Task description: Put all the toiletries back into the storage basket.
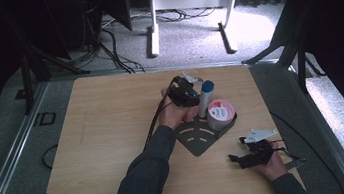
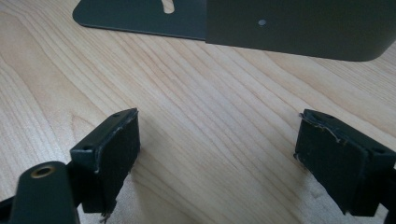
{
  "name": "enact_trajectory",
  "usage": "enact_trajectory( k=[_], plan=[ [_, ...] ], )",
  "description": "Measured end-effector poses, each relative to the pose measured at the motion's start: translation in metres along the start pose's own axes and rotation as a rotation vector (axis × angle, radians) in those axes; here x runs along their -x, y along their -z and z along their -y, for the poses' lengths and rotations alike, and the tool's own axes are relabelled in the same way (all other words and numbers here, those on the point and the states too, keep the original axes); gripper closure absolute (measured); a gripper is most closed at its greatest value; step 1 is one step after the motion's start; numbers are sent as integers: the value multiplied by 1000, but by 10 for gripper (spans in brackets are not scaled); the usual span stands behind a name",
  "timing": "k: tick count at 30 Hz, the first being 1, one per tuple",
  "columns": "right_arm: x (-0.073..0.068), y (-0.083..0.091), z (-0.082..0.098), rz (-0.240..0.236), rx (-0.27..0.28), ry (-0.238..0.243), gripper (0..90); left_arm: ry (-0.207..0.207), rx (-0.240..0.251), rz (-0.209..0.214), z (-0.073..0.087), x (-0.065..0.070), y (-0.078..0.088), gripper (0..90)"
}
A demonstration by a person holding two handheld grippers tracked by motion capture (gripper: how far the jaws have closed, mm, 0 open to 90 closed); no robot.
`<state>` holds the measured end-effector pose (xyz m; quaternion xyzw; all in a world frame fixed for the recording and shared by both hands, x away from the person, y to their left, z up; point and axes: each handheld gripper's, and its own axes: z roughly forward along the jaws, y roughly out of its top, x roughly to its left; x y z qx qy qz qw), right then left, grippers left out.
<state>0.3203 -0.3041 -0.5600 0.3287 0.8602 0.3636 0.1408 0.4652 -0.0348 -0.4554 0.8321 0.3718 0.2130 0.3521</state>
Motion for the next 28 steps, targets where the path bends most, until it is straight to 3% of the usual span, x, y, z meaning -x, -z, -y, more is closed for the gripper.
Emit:
enact_trajectory(
  k=[15,22,28],
  plan=[
    [0,0,0,0,0,0,136,10,0,70,4,-7,13,271],
    [0,0,0,0,0,-1,136,17,27,84,16,-6,21,262],
    [0,0,0,0,0,0,136,-3,25,79,22,-8,31,251]
  ],
)
